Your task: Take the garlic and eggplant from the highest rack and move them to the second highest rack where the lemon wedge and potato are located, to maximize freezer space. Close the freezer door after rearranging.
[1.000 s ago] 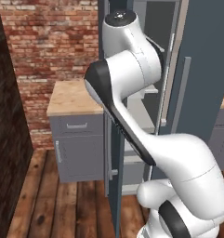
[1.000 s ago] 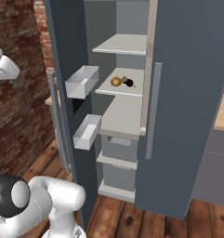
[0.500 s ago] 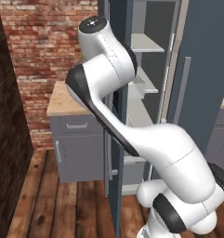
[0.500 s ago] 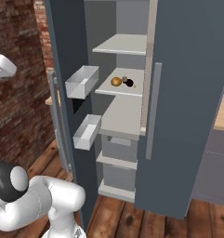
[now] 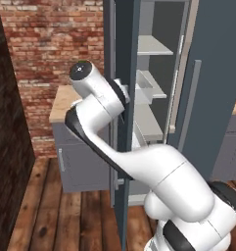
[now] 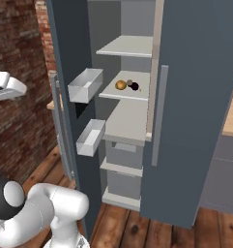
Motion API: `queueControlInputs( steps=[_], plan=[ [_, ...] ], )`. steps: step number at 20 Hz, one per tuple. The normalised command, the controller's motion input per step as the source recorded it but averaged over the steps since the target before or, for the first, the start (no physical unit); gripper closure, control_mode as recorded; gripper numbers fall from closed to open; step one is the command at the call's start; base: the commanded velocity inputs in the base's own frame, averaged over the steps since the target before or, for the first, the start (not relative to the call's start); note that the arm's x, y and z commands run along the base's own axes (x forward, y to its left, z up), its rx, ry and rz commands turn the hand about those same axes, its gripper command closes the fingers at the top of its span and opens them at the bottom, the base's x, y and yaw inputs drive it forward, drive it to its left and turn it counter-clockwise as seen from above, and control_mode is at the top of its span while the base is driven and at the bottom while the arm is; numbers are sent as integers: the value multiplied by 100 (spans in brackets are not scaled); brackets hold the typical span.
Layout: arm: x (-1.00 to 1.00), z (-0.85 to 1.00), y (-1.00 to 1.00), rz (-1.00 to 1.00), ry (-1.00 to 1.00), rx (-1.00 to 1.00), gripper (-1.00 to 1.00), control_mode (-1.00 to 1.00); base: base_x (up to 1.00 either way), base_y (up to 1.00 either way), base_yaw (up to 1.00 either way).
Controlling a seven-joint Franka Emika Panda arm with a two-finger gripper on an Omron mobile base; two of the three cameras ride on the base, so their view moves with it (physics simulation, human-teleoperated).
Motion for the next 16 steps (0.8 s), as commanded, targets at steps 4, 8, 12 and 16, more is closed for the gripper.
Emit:
queueControlInputs(
  steps=[4,8,12,16],
  plan=[
    [23,-15,-4,1,-4,-1,100,-100,0,0,0],
    [44,0,3,0,0,0,100,-100,0,0,0],
    [51,-11,22,0,1,0,100,-100,0,0,0],
    [35,-22,23,-3,0,-1,100,-100,0,0,0]
  ],
)
